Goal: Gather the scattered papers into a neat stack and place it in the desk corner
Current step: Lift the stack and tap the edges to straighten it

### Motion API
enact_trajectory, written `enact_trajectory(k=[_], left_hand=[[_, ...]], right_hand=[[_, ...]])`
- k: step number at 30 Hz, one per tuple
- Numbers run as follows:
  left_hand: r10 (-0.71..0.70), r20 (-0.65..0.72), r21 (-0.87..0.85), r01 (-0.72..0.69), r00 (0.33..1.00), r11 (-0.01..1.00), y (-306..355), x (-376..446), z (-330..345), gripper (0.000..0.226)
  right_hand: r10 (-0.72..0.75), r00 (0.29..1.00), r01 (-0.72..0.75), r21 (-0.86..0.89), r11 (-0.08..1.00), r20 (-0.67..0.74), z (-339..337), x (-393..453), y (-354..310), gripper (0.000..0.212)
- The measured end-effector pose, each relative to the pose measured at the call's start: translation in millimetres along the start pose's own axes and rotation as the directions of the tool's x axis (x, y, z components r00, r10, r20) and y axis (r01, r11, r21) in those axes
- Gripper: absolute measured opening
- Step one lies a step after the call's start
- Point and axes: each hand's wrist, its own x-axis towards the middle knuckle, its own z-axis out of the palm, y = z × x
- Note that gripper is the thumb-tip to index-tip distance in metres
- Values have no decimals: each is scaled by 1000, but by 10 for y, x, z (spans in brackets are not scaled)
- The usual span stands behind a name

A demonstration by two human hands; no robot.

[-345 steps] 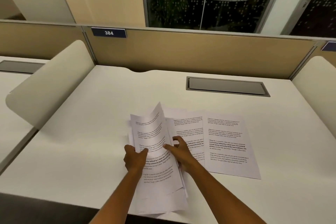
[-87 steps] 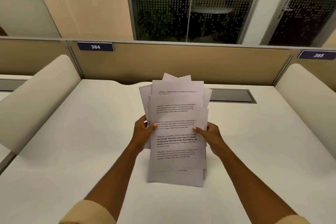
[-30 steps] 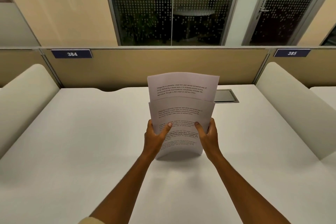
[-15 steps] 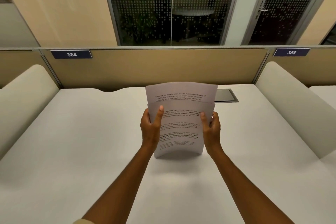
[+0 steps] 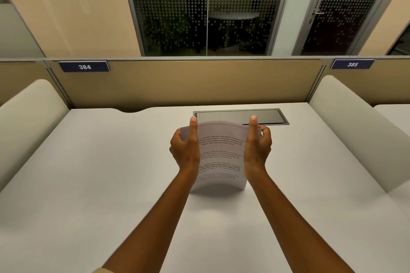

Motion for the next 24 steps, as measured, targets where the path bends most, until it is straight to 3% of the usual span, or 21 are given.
enact_trajectory(k=[5,8,16,24], left_hand=[[-19,-20,31,19,1000,999,-47,8,-4,37],[-18,-19,30,18,1000,999,-45,12,-8,36],[-40,33,27,39,999,999,-55,19,-11,47],[-85,113,30,82,990,996,-117,42,-36,54]], right_hand=[[-29,1000,28,-35,999,-3,-21,-14,91,27],[-35,999,35,-50,998,5,-27,-9,102,23],[-4,999,7,-73,997,38,-27,-14,97,53],[58,994,-51,-68,996,94,-19,-25,124,54]])
